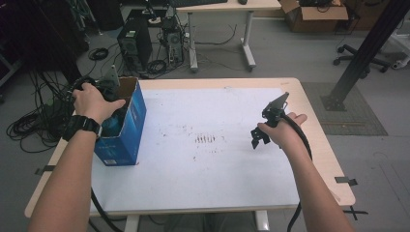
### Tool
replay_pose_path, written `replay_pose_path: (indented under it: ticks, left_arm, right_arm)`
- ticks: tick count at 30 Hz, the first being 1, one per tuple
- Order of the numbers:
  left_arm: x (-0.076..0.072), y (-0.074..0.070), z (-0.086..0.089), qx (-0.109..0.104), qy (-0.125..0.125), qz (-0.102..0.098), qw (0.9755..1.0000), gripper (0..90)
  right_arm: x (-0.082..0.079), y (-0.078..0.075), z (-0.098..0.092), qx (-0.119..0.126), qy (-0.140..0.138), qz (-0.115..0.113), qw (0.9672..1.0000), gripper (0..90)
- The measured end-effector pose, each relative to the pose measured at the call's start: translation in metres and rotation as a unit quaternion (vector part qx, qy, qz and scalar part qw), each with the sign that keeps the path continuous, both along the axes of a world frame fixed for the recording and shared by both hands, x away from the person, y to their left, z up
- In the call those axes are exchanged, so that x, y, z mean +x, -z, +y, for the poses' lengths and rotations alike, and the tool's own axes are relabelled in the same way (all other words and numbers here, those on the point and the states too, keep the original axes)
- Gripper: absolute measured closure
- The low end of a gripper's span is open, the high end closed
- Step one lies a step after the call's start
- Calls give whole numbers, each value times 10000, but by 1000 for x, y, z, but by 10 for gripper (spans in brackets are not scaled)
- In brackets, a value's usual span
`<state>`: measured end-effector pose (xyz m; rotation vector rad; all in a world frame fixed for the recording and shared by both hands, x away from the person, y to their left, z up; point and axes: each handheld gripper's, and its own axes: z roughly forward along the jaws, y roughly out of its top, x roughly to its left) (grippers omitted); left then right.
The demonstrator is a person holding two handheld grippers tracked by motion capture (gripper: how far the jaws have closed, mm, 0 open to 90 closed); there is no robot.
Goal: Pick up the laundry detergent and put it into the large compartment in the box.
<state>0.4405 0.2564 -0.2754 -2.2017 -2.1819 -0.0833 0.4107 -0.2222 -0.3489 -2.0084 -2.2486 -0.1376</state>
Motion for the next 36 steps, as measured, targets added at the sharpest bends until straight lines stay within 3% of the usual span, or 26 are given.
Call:
replay_pose_path:
  ticks: [10,24,30,36]
  left_arm:
    - [-3,-13,0,55,33,-111,9999,310]
    - [-7,-67,-13,260,188,-483,9983,306]
    - [-7,-81,-31,280,322,-557,9975,295]
    - [-8,-87,-60,164,504,-565,9970,266]
  right_arm:
    - [-2,-1,-1,12,6,-8,10000,66]
    - [-4,-7,-1,54,20,-58,10000,66]
    - [-4,-8,-1,71,6,-69,10000,66]
    - [-5,-9,-2,72,-24,-85,9999,66]
